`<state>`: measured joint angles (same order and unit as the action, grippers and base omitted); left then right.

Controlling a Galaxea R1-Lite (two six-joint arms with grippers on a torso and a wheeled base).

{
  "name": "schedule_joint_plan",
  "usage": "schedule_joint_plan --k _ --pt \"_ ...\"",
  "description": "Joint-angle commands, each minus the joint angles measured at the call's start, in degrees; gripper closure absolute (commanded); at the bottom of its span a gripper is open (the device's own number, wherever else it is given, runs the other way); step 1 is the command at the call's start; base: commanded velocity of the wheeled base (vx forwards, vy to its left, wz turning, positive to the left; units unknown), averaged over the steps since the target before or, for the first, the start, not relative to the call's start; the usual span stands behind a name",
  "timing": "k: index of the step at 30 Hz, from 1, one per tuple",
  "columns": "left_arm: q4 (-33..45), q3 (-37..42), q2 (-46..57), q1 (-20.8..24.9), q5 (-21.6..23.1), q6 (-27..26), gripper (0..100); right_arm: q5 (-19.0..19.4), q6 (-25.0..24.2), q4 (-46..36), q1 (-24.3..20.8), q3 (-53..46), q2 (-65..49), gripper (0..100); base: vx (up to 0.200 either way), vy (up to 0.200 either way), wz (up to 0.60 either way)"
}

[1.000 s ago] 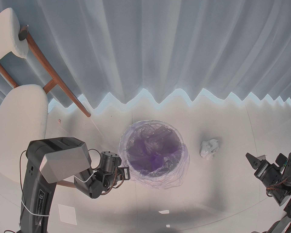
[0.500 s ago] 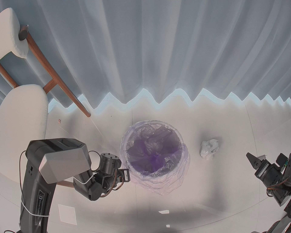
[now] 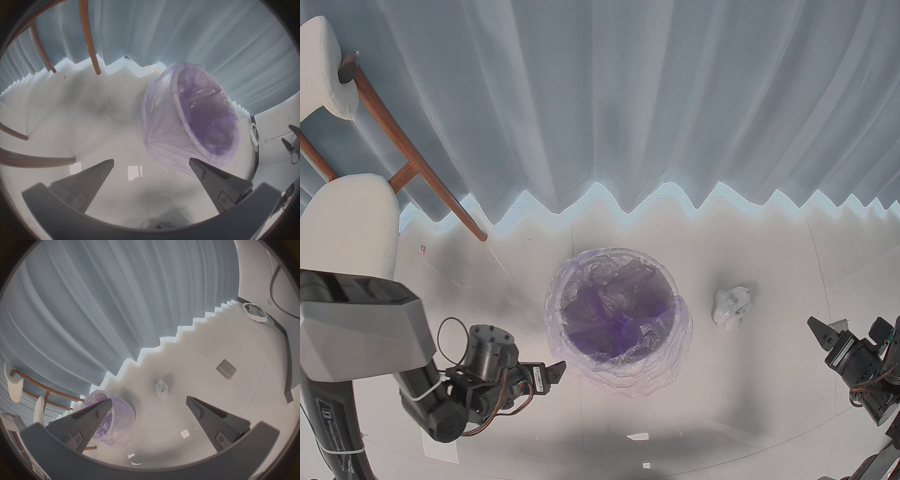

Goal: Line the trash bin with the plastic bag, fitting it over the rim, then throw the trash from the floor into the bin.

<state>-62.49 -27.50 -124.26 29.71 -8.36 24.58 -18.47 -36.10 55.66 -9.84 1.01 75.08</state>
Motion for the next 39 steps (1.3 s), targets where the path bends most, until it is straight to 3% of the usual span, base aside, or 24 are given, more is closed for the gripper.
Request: schedule_joint_plan --k 1,13,17,18,19,24,29,39 --pt "-8.79 14.41 16.33 1.58 0.28 0.21 0 0.28 1.03 -0.99 -1.68 -1.01 -0.02 0 0.0 0.0 0.0" --pt "-21.45 24.51 28.63 1.32 0.36 0.03 0 2.03 3.93 -1.17 -8.09 -1.01 0.86 0 0.0 0.0 0.0" --pt "-23.91 23.2 33.64 1.67 0.54 0.03 0 7.13 6.92 -0.29 -9.59 -0.48 3.23 0 0.0 0.0 0.0" --pt "-23.91 20.82 36.98 1.23 0.63 0.21 0 11.0 7.0 -0.82 -9.06 1.1 4.2 0 0.0 0.0 0.0" --pt "-23.82 20.03 38.92 1.05 0.63 0.3 0 12.49 7.09 -0.91 -8.8 2.33 5.25 0 0.0 0.0 0.0" --pt "-23.47 22.93 44.72 0.17 0.54 0.03 0 13.28 8.41 -0.55 -9.23 5.14 12.11 0 0.0 0.0 0.0" --pt "-23.64 26.62 47.18 -4.31 0.72 0.12 0 15.92 10.52 2.26 -9.41 7.25 20.37 0 0.0 0.0 0.0" --pt "-23.47 27.5 49.11 -8.35 2.56 0.56 0 16.1 14.48 15.09 -12.31 11.56 37.07 0 -0.06 0.0 0.0"
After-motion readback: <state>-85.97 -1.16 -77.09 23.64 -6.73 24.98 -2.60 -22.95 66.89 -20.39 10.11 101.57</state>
